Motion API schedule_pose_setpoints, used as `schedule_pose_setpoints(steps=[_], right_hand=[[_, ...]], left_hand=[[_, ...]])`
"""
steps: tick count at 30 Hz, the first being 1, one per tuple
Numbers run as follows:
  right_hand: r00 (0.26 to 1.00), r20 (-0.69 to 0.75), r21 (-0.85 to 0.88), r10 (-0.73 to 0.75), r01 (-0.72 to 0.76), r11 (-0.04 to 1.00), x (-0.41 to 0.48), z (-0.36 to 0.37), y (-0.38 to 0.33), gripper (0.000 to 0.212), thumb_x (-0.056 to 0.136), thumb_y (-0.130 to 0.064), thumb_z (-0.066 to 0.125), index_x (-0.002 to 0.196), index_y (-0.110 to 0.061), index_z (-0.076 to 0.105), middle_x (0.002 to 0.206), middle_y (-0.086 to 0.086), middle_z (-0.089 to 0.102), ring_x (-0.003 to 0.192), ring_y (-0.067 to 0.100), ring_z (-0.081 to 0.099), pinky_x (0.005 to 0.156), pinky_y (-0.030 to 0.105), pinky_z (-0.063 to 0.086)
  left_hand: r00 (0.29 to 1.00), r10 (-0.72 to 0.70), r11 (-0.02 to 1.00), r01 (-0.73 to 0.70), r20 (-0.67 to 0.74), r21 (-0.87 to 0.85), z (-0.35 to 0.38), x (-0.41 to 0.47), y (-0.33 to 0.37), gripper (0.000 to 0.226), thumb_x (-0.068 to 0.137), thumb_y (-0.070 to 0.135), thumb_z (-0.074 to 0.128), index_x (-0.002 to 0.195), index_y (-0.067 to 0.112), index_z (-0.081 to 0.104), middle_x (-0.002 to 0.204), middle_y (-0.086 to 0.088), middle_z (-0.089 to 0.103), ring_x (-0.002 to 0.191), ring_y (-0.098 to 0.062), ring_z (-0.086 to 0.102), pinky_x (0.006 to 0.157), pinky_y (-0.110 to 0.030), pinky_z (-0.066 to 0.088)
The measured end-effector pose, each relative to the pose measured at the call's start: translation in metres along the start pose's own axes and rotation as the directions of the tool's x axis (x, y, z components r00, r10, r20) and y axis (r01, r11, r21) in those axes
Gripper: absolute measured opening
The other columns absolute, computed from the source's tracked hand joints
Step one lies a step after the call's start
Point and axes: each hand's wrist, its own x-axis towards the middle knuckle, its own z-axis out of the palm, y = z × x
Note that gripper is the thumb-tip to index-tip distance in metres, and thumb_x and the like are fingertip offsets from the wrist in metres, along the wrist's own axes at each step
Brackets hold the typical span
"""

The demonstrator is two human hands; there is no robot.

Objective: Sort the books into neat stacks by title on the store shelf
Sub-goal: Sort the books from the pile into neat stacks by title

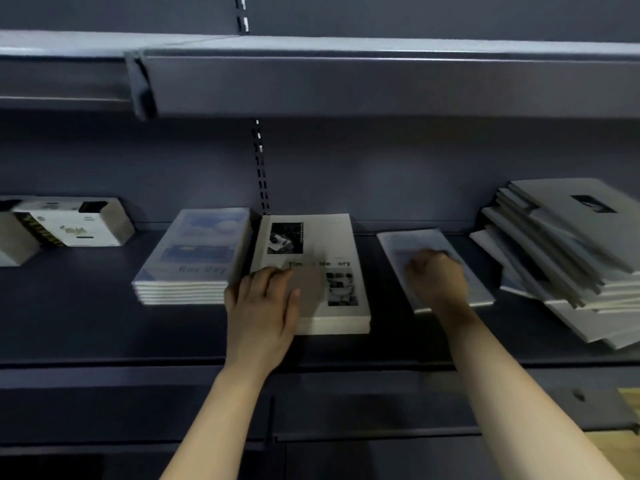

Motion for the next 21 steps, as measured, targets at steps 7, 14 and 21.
schedule_pose_setpoints(steps=[7, 14, 21], right_hand=[[0.947, 0.212, -0.068, 0.241, -0.232, 0.970, 0.011, -0.025, 0.074, 0.097, 0.060, -0.080, 0.033, 0.119, -0.011, 0.065, 0.126, 0.018, 0.059, 0.117, 0.036, 0.053, 0.094, 0.045, 0.048], [0.933, 0.316, -0.104, 0.174, -0.148, 0.983, 0.012, -0.031, 0.084, 0.112, 0.054, -0.083, 0.060, 0.137, -0.009, 0.049, 0.139, 0.014, 0.050, 0.130, 0.032, 0.044, 0.100, 0.041, 0.042], [0.899, 0.404, -0.020, 0.170, -0.178, 0.984, 0.028, -0.038, 0.086, 0.097, 0.057, -0.061, 0.080, 0.131, -0.006, 0.053, 0.131, 0.014, 0.055, 0.122, 0.030, 0.051, 0.100, 0.039, 0.046]], left_hand=[[0.992, 0.097, 0.994, -0.100, 0.082, 0.035, 0.028, 0.017, 0.074, 0.044, 0.091, 0.039, 0.031, 0.116, 0.018, 0.061, 0.119, -0.002, 0.058, 0.108, -0.025, 0.053, 0.095, -0.044, 0.036], [0.987, 0.114, 0.992, -0.120, 0.109, 0.049, 0.052, 0.019, 0.119, 0.044, 0.090, 0.040, 0.034, 0.115, 0.019, 0.063, 0.116, -0.003, 0.060, 0.109, -0.026, 0.054, 0.095, -0.047, 0.039], [0.995, 0.064, 0.997, -0.068, 0.077, 0.043, 0.060, 0.014, 0.132, 0.031, 0.088, 0.032, 0.055, 0.113, 0.017, 0.064, 0.114, -0.004, 0.060, 0.109, -0.029, 0.056, 0.095, -0.052, 0.041]])
